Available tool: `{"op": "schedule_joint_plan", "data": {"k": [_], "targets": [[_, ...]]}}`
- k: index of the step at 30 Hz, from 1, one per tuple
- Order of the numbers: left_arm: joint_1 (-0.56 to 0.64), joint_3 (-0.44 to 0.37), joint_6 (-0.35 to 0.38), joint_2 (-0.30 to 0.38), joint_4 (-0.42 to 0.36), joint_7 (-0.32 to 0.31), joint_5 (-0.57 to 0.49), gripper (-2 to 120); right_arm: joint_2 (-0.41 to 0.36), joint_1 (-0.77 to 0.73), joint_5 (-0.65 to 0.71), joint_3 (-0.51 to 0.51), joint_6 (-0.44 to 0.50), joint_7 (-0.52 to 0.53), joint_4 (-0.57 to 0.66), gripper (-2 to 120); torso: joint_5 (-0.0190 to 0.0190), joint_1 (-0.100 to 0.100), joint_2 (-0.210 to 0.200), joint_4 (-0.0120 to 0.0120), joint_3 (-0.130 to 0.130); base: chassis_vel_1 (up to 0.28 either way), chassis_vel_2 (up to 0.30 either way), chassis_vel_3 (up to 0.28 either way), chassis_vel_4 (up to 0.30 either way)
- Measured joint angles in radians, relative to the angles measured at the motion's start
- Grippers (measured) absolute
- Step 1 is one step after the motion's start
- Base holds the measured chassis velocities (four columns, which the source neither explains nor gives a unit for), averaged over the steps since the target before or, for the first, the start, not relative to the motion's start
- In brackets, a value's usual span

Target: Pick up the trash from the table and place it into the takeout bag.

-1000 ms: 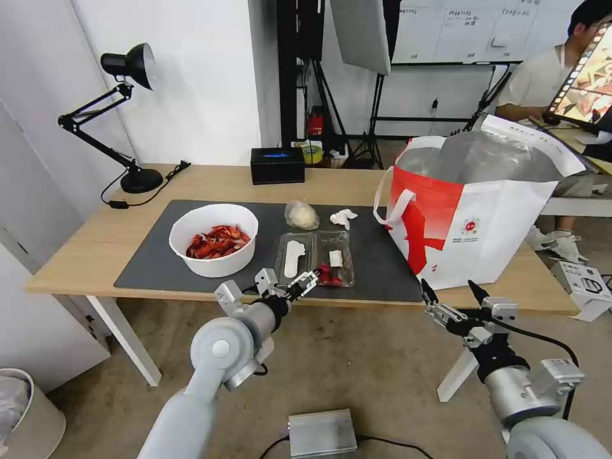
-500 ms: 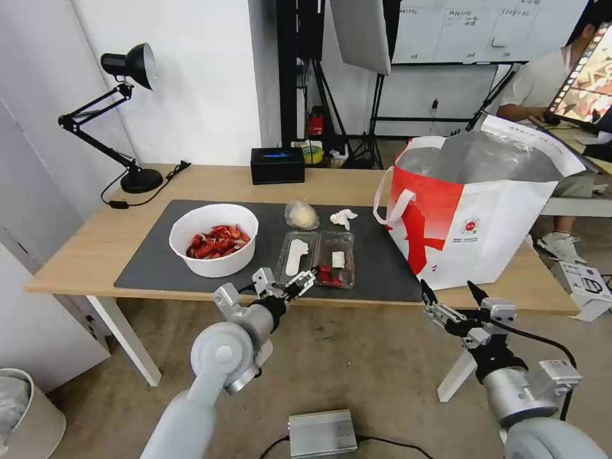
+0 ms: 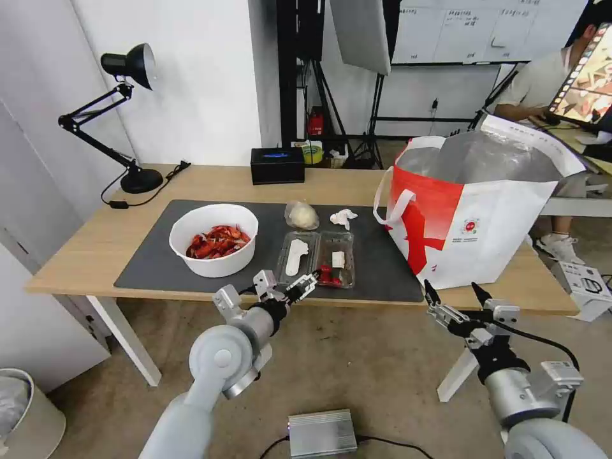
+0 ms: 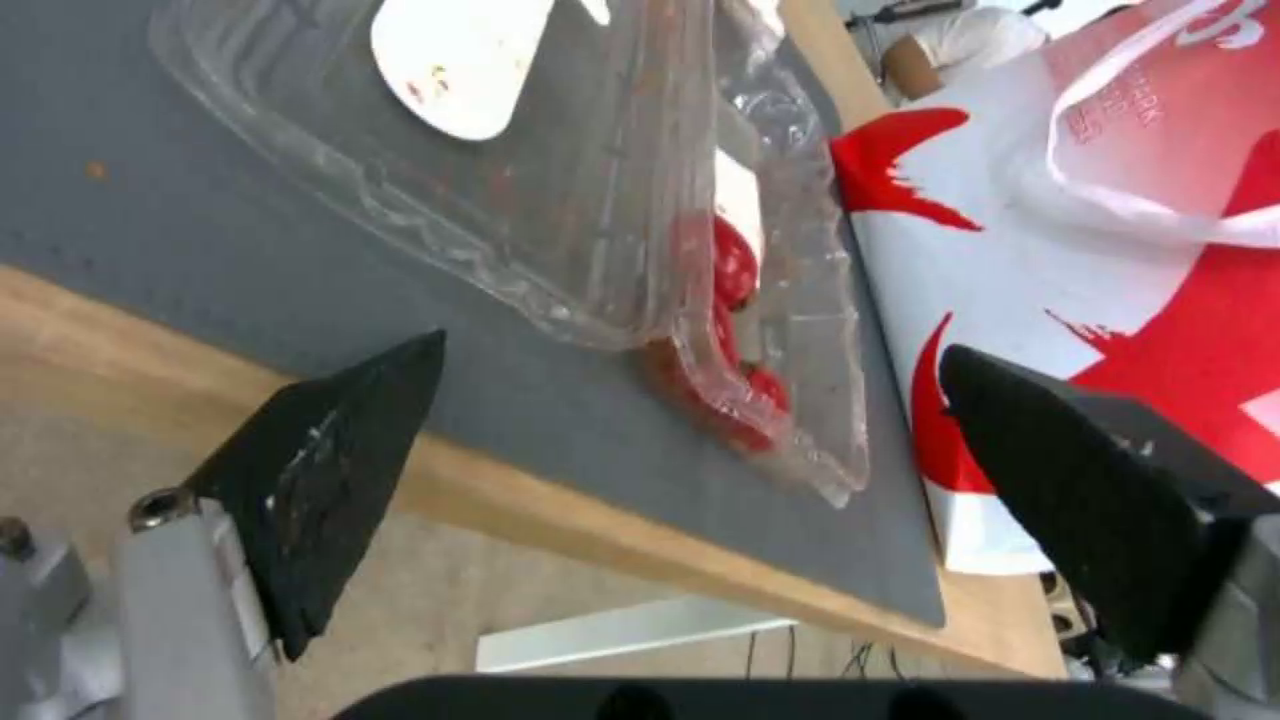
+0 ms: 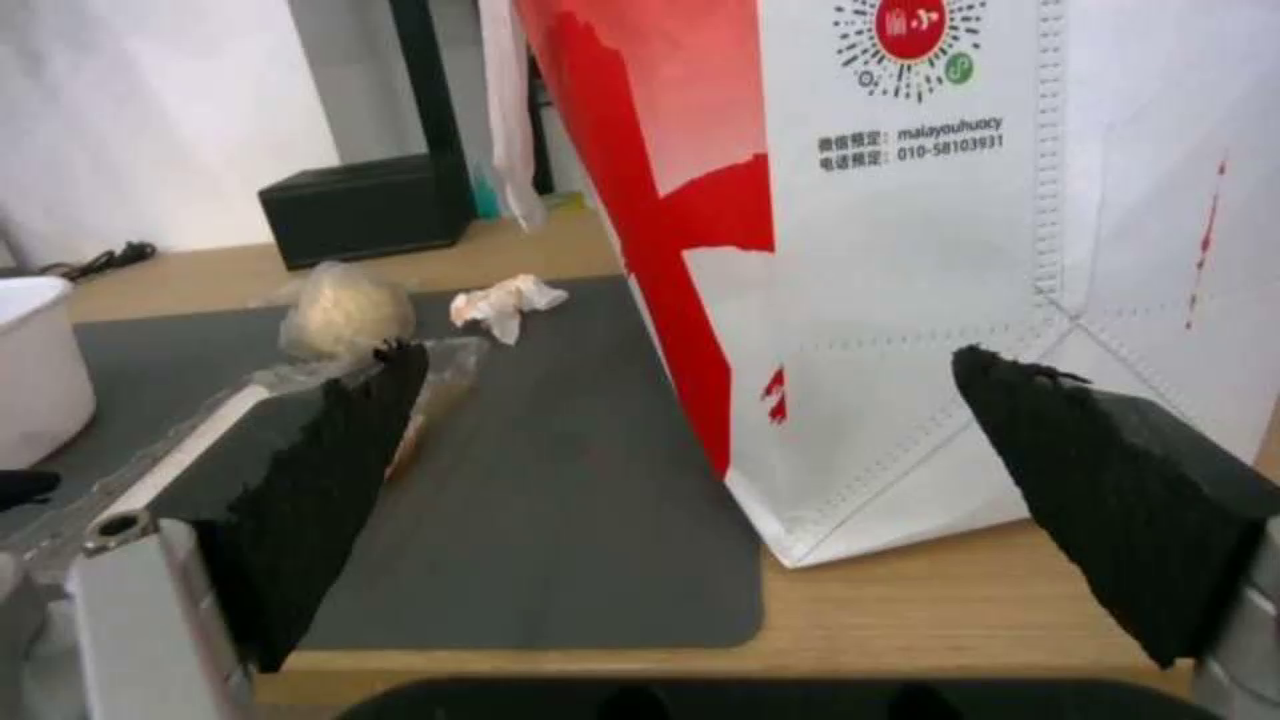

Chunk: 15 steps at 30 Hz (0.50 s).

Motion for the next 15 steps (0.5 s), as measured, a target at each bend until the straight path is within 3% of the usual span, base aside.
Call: {"op": "schedule_joint_plan", "data": {"k": [15], "targets": [[-0.035, 0.015, -0.007, -0.016, 0.039, 0.005, 0.021, 100, 0.004, -0.003, -0.004, -0.002, 0.006, 0.002, -0.003, 100, 0.0, 0.0, 0.0, -0.0001, 0.0, 0.0, 0.0, 0.0, 0.0]]}}
